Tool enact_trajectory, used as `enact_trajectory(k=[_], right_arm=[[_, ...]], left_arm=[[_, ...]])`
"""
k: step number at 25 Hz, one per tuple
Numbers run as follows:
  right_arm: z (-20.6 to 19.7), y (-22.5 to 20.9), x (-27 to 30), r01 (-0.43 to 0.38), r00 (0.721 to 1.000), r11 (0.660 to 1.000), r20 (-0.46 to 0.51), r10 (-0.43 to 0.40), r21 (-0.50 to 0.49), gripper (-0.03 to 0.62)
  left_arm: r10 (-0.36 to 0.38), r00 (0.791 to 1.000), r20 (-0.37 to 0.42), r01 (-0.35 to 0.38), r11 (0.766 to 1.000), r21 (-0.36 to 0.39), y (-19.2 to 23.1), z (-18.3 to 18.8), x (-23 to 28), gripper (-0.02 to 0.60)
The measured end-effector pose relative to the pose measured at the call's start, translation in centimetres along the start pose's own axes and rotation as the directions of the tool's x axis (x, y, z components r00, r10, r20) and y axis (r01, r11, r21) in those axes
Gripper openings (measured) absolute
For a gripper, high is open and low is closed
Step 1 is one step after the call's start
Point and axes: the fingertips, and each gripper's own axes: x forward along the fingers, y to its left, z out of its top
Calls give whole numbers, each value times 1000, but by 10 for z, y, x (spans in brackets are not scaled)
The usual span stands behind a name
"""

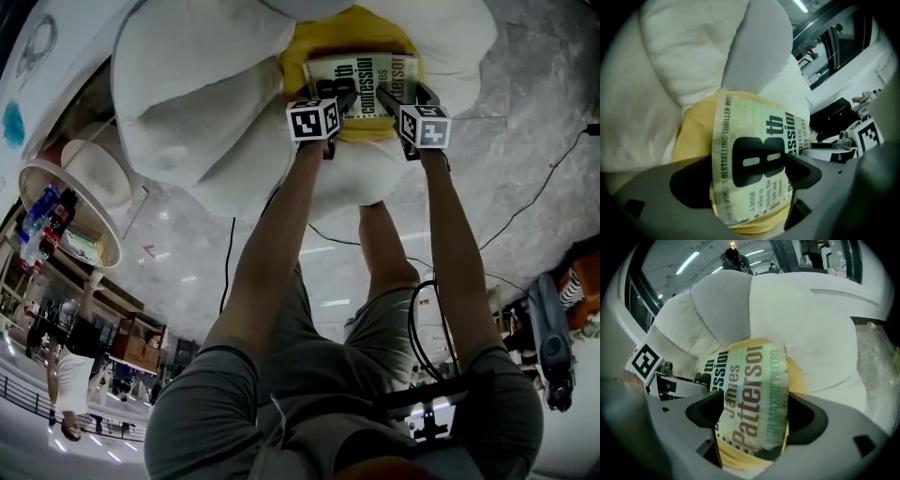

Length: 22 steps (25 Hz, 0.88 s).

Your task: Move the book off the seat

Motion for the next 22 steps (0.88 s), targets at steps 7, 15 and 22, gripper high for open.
enact_trajectory(k=[7,15,22], right_arm=[[31,16,-53,30,994,999,102,-32,24,388],[119,51,-158,44,964,999,263,-43,2,390],[236,97,-309,64,877,998,477,-52,-8,390]], left_arm=[[1,998,67,-9,993,115,-34,36,-48,465],[-11,976,217,-37,975,218,-103,118,-150,465],[-83,914,397,-74,928,366,-203,226,-291,468]])
